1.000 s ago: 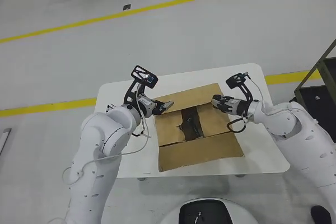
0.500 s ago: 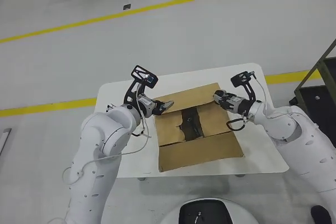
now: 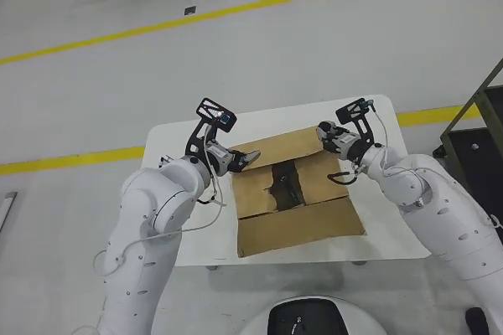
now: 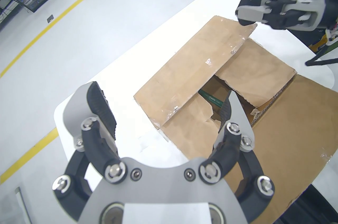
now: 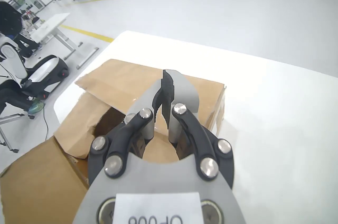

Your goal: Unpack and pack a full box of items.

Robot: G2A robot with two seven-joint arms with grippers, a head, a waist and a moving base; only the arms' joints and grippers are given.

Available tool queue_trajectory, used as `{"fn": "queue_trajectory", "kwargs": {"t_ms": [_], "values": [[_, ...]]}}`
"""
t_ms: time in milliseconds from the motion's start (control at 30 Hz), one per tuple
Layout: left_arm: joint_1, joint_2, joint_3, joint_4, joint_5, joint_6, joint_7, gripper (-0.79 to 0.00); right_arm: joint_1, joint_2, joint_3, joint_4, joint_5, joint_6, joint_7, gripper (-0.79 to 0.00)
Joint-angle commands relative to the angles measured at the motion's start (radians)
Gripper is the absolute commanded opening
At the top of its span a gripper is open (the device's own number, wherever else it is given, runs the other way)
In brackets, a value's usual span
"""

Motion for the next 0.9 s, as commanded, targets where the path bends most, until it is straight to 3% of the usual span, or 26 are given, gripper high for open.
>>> {"fn": "queue_trajectory", "kwargs": {"t_ms": [0, 233, 467, 600, 867], "values": [[0.008, 0.000, -0.001, 0.000, -0.003, 0.001, 0.013, 0.000, 0.016, -0.008, -0.025, 0.041, -0.017, -0.003, -0.006, -0.785], [0.075, 0.024, -0.059, -0.046, -0.037, -0.189, -0.007, 0.000, 0.046, -0.025, -0.053, 0.114, -0.025, -0.018, -0.030, -0.785], [0.225, 0.059, -0.132, -0.127, -0.024, -0.411, -0.028, 0.000, 0.050, -0.031, -0.048, 0.125, -0.019, -0.030, -0.031, -0.785], [0.304, 0.069, -0.181, -0.179, -0.018, -0.372, 0.009, 0.000, 0.047, -0.033, -0.041, 0.122, -0.020, -0.030, -0.028, -0.785], [0.304, 0.069, -0.181, -0.179, -0.018, -0.372, 0.009, 0.000, 0.034, -0.034, -0.026, 0.111, -0.029, -0.026, -0.019, -0.785]]}}
